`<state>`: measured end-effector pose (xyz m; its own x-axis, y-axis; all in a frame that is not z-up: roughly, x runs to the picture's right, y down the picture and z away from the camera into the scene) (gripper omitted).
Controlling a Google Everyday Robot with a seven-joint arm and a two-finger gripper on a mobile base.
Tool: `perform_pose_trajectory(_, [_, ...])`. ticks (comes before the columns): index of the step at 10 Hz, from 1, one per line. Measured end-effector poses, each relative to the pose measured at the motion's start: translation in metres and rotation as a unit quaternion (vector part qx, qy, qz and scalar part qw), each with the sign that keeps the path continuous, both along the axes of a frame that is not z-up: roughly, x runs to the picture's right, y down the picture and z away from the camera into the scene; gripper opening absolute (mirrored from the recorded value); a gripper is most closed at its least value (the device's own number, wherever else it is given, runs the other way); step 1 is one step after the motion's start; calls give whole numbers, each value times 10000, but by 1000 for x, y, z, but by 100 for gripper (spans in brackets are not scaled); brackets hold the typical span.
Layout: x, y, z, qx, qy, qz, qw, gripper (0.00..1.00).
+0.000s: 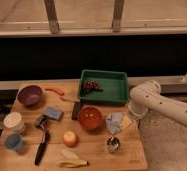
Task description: Wipe table surface with towel
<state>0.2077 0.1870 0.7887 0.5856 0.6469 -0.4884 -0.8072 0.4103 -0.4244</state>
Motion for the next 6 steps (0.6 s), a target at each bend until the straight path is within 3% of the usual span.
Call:
perform_pose_trajectory(1, [-4, 5, -1, -85, -154, 29, 9998, 80])
perform_pose_trajectory(6, [-14, 10, 7, -134, -397, -56, 9991, 80])
